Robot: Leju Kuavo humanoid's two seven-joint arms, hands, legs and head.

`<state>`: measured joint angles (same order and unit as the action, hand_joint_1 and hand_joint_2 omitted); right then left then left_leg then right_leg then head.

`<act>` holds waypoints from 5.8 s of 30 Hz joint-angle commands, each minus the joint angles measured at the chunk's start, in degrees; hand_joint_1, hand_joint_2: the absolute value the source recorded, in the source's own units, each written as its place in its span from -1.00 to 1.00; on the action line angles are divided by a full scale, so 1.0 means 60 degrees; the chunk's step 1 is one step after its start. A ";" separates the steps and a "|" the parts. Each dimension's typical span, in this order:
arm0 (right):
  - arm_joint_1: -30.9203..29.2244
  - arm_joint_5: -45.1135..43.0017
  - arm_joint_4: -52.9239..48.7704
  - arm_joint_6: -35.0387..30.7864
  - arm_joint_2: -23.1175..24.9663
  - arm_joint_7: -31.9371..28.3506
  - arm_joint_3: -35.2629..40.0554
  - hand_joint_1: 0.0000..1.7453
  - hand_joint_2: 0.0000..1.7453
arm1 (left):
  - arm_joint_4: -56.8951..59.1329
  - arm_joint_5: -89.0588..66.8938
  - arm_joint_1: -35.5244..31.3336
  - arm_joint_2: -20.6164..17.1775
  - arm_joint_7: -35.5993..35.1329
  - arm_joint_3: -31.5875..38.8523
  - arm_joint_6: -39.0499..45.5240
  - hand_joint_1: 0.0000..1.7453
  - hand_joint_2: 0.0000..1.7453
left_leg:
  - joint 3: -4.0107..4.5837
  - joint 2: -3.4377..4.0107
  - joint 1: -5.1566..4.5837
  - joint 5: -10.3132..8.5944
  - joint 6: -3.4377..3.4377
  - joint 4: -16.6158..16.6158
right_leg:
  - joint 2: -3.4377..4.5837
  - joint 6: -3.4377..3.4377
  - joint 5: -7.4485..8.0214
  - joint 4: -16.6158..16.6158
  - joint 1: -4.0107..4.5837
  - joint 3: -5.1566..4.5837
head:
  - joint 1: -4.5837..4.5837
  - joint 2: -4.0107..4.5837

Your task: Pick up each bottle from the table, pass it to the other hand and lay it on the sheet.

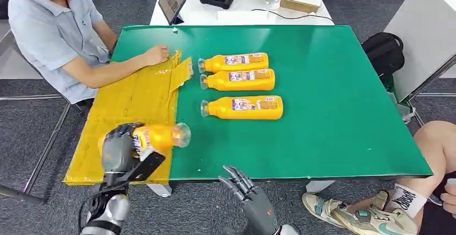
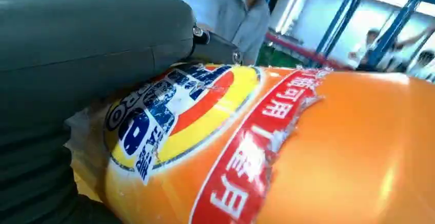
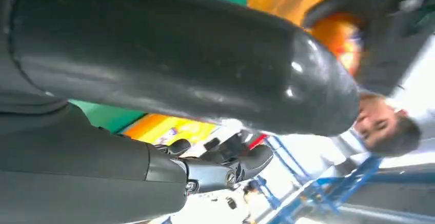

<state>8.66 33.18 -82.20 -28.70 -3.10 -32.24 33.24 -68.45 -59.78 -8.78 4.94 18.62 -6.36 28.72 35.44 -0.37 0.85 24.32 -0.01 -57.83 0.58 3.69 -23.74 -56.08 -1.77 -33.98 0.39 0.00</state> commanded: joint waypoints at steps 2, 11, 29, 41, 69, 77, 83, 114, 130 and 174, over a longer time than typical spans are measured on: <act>-0.0202 -0.0544 0.0425 0.0643 0.0398 -0.0423 -0.0478 -1.00 -1.00 | 0.3492 -0.1005 -0.2588 -0.0876 -0.0966 -0.0707 -0.1204 0.84 1.00 | -0.0027 -0.0032 0.0010 -0.0002 0.0006 0.0009 | -0.0049 -0.0036 -0.0010 0.0012 0.0017 0.0041 | 0.0000 0.0000; -0.0238 -0.0895 0.0314 0.1333 0.0649 -0.0407 -0.0662 -1.00 -1.00 | 0.6403 -0.1513 -0.4555 -0.0645 -0.1641 -0.1212 -0.2609 0.74 1.00 | -0.0033 -0.0030 0.0013 0.0003 0.0007 -0.0001 | -0.0042 -0.0041 -0.0011 0.0005 0.0021 0.0051 | -0.0004 0.0000; -0.0309 -0.0968 0.0557 0.1303 0.0611 -0.0475 -0.0608 -1.00 -1.00 | 0.7105 -0.0534 -0.5037 -0.0386 -0.1032 -0.0747 -0.3707 -0.66 1.00 | -0.0044 -0.0006 0.0010 -0.0001 0.0006 0.0004 | -0.0014 -0.0038 -0.0002 0.0009 0.0018 0.0055 | 0.0000 0.0000; -0.0696 -0.1425 0.1609 0.0706 0.0441 -0.0966 -0.0229 -1.00 -1.00 | 0.4802 0.5288 -0.4089 -0.0193 0.2390 0.0546 -0.7391 -1.00 1.00 | -0.0065 0.0007 0.0009 0.0002 0.0008 0.0017 | -0.0003 -0.0039 0.0003 0.0027 0.0018 0.0081 | 0.0000 0.0000; -0.2071 0.3277 0.1709 -0.0503 -0.0659 0.1019 -0.3070 -1.00 1.00 | -0.3107 0.8516 -0.0708 0.1286 0.3563 0.1078 0.0728 -1.00 1.00 | -0.0025 0.0016 -0.0003 0.0006 0.0017 -0.0001 | 0.0006 -0.0026 0.0001 0.0011 0.0006 0.0039 | -0.0007 0.0000; -0.5421 0.4618 0.4793 0.1326 -0.0758 0.2078 -0.3261 -1.00 1.00 | -0.4096 0.6240 0.0691 0.2028 0.3563 0.1303 0.1880 -1.00 1.00 | -0.0035 0.0076 -0.0009 0.0013 0.0017 -0.0007 | 0.0065 -0.0026 0.0020 0.0016 0.0000 0.0031 | -0.0004 0.0000; -0.6197 0.4807 0.5944 0.1552 -0.0256 0.2462 -0.2829 -1.00 1.00 | -0.3728 0.6334 0.0568 0.2009 0.3563 0.1086 0.1880 -1.00 1.00 | -0.0022 0.0053 -0.0003 -0.0012 0.0017 0.0001 | 0.0033 -0.0024 0.0030 0.0008 0.0004 0.0020 | -0.0007 0.0000; -0.5840 0.2562 0.6154 0.1797 0.0932 0.0553 -0.2196 -1.00 1.00 | -0.2737 0.5401 0.0046 0.1808 0.3563 0.0693 0.1880 -1.00 1.00 | -0.0046 0.0027 0.0012 -0.0021 0.0019 0.0003 | -0.0003 -0.0033 0.0025 0.0011 0.0022 0.0047 | 0.0000 0.0000; -0.5963 0.1803 0.5747 0.2167 0.1006 -0.0407 -0.1229 -1.00 1.00 | -0.3110 0.5011 -0.0032 0.1880 0.3563 0.0223 0.1880 -1.00 1.00 | -0.0029 0.0018 0.0009 -0.0012 0.0024 -0.0009 | -0.0012 -0.0045 0.0013 -0.0001 0.0022 0.0043 | -0.0004 0.0000; -0.5759 0.5353 0.5853 0.2552 0.0182 0.4993 -0.0081 -1.00 1.00 | -0.2632 0.4953 0.0356 0.1768 0.3373 0.0655 0.1880 -1.00 1.00 | -0.0017 0.0023 -0.0001 -0.0020 0.0026 0.0000 | -0.0001 -0.0027 0.0022 0.0005 0.0010 0.0026 | 0.0000 0.0000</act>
<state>-23.24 60.29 -49.27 -13.60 0.46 -7.01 30.08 -86.60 -29.14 -5.71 16.83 39.76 -3.98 40.02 35.51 -0.26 0.83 24.15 0.10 -57.85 0.61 3.69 -23.58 -56.09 -1.76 -33.99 0.39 0.00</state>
